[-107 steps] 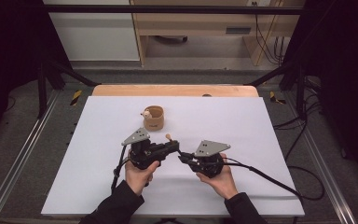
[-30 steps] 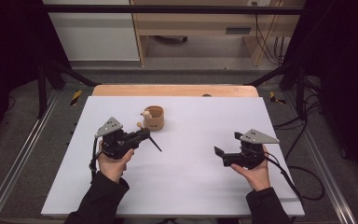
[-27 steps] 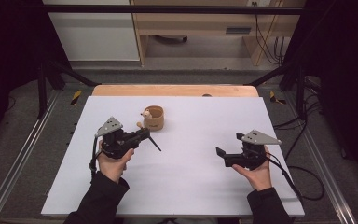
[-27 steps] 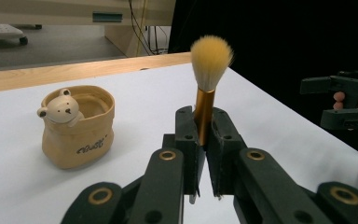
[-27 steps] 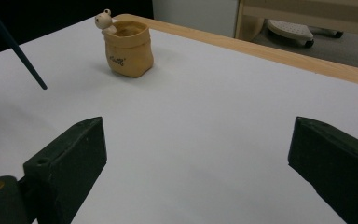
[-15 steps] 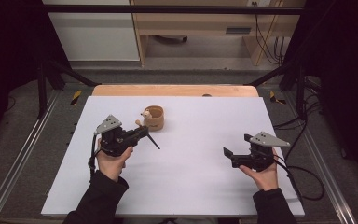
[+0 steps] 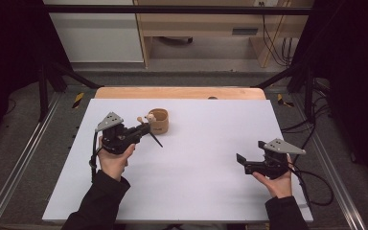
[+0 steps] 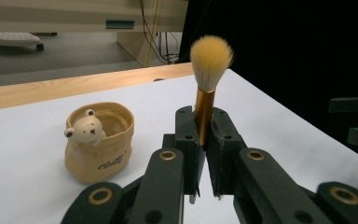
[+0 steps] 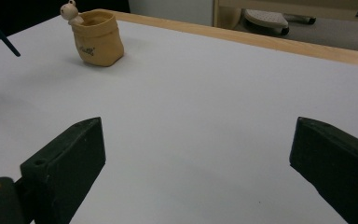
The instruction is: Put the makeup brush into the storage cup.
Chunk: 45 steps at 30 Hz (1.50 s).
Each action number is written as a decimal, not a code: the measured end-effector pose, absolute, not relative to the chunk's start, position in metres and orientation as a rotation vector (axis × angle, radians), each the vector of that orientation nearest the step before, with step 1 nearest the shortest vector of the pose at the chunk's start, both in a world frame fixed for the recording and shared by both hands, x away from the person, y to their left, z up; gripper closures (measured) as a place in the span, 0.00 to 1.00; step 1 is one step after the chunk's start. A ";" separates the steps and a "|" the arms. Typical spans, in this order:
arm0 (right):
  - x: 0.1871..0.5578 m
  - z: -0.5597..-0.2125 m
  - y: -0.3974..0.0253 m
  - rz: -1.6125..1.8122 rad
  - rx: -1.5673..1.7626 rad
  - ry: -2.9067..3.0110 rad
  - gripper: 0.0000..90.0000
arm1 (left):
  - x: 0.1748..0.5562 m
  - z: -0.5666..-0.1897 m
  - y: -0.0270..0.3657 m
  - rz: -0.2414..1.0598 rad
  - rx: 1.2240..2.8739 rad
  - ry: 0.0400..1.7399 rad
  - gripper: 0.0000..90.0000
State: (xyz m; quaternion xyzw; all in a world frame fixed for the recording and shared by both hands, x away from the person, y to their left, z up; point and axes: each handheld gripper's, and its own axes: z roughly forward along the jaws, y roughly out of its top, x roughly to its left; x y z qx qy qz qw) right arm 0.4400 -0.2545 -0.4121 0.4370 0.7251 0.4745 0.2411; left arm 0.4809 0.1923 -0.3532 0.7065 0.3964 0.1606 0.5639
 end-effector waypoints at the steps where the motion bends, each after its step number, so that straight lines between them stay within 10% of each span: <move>1: 0.440 -0.412 -0.255 1.297 1.198 1.984 0.04 | 0.482 -0.352 0.192 0.381 1.666 0.932 0.93; 45: 0.439 -0.417 -0.255 1.305 1.207 1.993 0.04 | 0.546 -0.332 0.182 0.479 1.739 0.993 0.93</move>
